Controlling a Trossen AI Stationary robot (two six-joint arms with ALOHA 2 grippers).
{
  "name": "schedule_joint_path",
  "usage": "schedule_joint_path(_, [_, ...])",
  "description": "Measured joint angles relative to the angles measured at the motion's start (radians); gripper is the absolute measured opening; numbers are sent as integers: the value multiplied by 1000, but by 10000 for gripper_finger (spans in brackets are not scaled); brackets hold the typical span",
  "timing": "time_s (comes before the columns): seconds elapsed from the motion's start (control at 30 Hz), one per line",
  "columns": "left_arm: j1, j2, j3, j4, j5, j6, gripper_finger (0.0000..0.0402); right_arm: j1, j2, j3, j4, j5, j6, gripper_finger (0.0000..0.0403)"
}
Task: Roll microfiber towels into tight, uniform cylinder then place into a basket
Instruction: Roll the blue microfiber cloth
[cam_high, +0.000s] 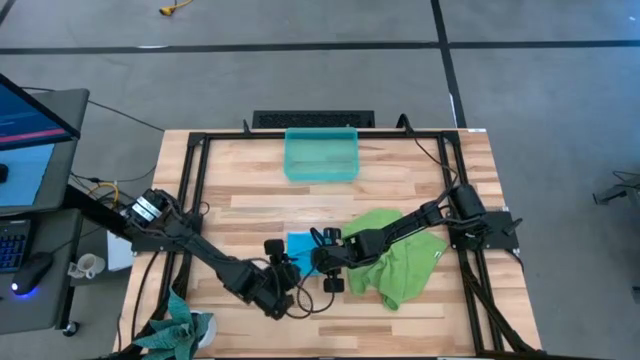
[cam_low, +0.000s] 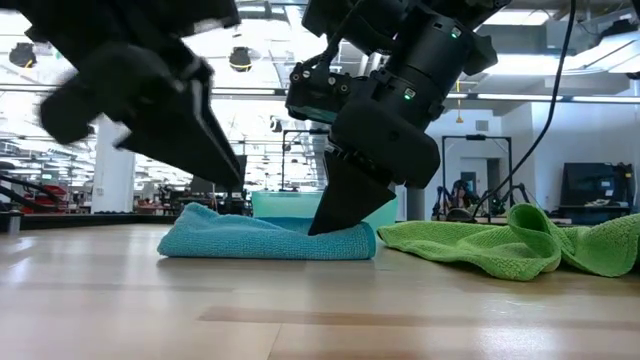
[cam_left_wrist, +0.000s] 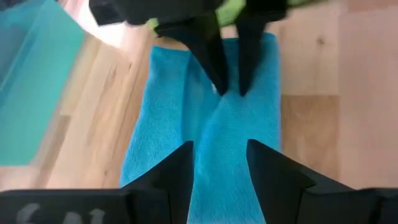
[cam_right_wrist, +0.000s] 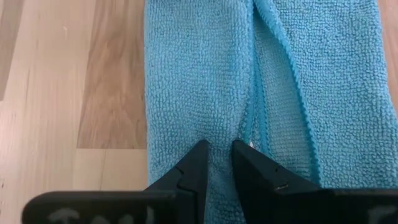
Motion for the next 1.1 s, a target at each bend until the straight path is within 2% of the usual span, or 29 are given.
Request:
schedule_joint_path(0.1, [38, 2, -53, 102, 64, 18, 142, 0, 1, 15, -13, -1, 0, 97])
schedule_joint_path(0.27, [59, 2, -95, 223, 108, 25, 142, 1, 5, 38, -14, -5, -3, 97])
schedule_joint_path(0.47, [62, 2, -107, 215, 116, -23, 142, 3, 5, 42, -33, -5, 42, 97])
schedule_joint_path(0.63, [65, 2, -107, 215, 178, -29, 142, 4, 5, 42, -30, 9, 51, 102])
schedule_joint_path(0.73, [72, 2, -107, 209, 231, -52, 142, 4, 5, 41, -25, 10, 47, 117])
schedule_joint_path(0.93, [76, 2, -107, 172, 235, -64, 142, 4, 6, 40, -6, 8, 43, 160])
schedule_joint_path(1.1, [76, 2, -107, 159, 234, -70, 142, 4, -9, 40, -35, 3, 43, 177])
